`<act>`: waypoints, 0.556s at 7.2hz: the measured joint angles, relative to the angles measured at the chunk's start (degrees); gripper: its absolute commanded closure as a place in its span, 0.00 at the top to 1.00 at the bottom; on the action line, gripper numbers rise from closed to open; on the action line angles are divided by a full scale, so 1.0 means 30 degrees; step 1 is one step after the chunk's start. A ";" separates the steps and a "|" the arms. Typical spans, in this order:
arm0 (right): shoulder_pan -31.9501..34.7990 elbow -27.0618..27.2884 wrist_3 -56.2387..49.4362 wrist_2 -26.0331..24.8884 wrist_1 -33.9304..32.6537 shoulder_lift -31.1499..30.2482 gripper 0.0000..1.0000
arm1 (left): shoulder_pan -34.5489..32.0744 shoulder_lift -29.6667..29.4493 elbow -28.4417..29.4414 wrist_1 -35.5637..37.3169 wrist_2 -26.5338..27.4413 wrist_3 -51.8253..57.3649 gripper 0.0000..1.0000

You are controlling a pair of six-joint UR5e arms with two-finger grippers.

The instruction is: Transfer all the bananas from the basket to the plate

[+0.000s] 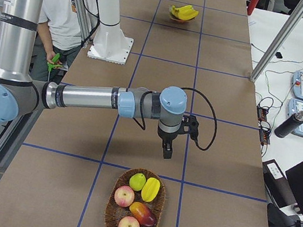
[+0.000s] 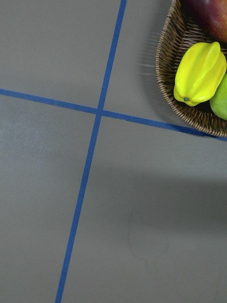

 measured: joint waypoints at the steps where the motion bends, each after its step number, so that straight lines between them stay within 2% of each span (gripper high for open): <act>1: -0.0008 -0.0106 -0.0022 0.0231 0.0055 -0.0045 1.00 | -0.0042 0.0081 -0.0269 -0.0010 -0.0007 -0.0504 1.00; 4: -0.0010 -0.0289 0.0052 0.0069 0.0123 -0.0075 1.00 | -0.0006 0.0002 -0.0406 -0.0044 -0.0030 -0.1093 1.00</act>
